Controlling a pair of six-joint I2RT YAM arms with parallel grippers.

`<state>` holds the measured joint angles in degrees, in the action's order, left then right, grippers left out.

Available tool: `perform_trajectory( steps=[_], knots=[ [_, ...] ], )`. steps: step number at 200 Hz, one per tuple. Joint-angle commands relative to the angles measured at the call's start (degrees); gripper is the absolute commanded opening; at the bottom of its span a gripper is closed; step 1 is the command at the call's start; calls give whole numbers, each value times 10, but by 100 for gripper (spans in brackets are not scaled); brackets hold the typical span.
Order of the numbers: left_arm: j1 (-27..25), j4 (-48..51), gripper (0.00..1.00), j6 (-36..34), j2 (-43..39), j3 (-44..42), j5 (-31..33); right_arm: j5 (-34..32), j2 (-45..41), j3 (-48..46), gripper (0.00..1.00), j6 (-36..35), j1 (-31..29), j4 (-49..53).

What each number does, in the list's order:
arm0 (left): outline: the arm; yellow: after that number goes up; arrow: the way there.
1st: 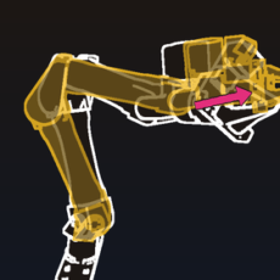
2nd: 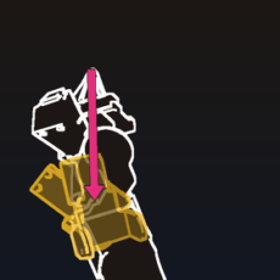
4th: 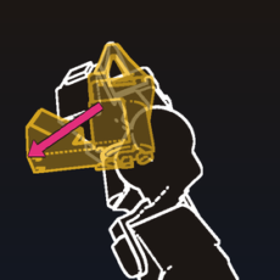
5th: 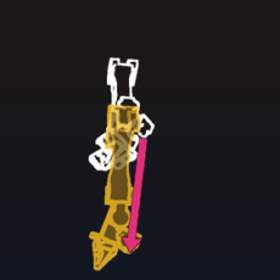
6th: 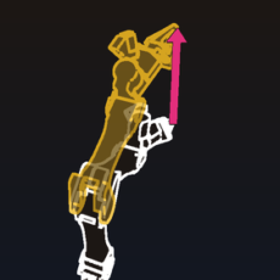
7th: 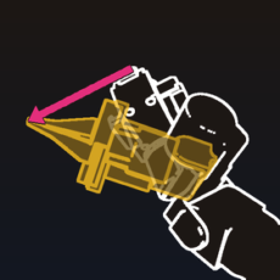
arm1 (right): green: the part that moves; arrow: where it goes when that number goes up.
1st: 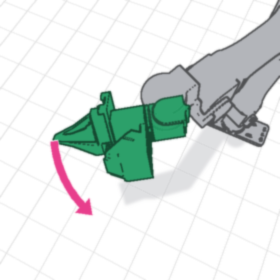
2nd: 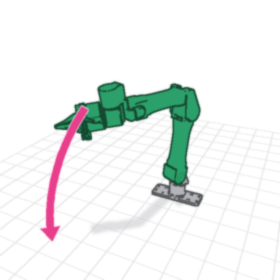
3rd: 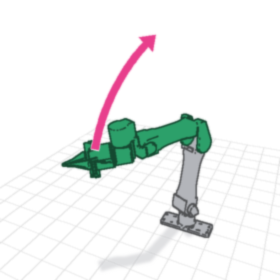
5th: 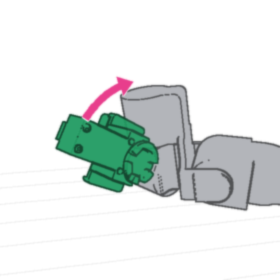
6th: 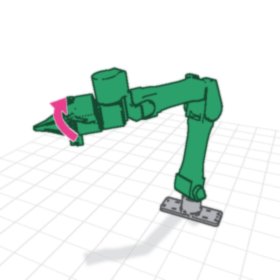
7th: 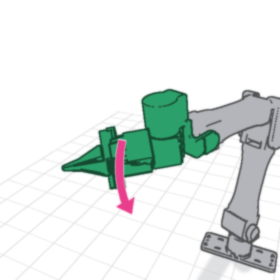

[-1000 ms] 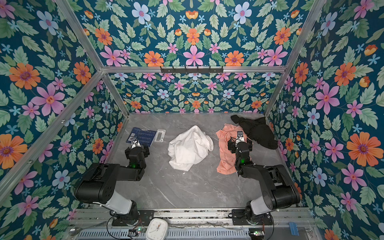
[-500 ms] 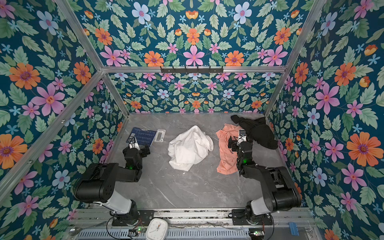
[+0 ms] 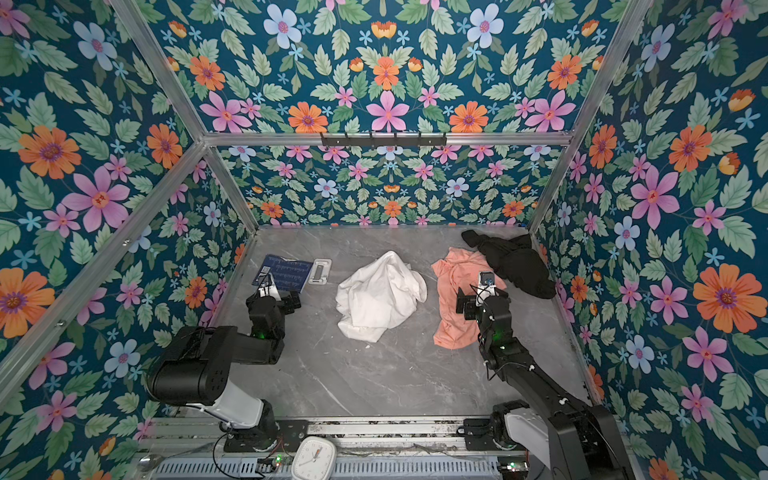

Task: Pick out a specific cloth from the pile

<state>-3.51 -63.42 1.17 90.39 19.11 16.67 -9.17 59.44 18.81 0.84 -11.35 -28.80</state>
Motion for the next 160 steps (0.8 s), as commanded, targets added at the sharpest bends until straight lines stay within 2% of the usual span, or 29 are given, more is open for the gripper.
perform_trajectory(
  steps=[1, 11, 28, 51, 65, 78, 98, 104, 113, 124, 140, 160],
  knots=[
    [0, -15, 100, -1, -1, 1, -1, -34, 13, -20, 99, -15, 17, -94],
    [0, -15, 100, -1, 0, 2, -1, -33, 36, -33, 99, -16, 32, -149],
    [0, -15, 100, -1, 0, 1, -1, -29, 57, -33, 99, -29, 42, -177],
    [0, -15, 100, -1, 0, 1, -1, -24, 59, -26, 99, -30, 43, -160],
    [0, -15, 100, -1, 0, 1, -1, 6, 28, -19, 99, -17, 43, -87],
    [0, -15, 100, -1, 0, 2, -1, -16, 26, -48, 99, -14, 44, -121],
    [0, -14, 100, -1, 0, 2, -1, -32, 60, -84, 99, -6, 69, -217],
    [0, -15, 100, -1, 0, 1, -1, -6, 69, -85, 99, 11, 91, -232],
    [0, -15, 100, -1, 0, 1, -1, 42, 78, -71, 99, 34, 122, -201],
    [0, -14, 100, -1, 0, 1, -1, 77, 109, -77, 99, 52, 151, -241],
    [0, -14, 100, -1, 0, 2, -1, 77, 166, -88, 99, 70, 164, -311],
    [0, -13, 100, -1, 0, 3, -3, 92, 241, -66, 99, 62, 164, -352]
  ],
)
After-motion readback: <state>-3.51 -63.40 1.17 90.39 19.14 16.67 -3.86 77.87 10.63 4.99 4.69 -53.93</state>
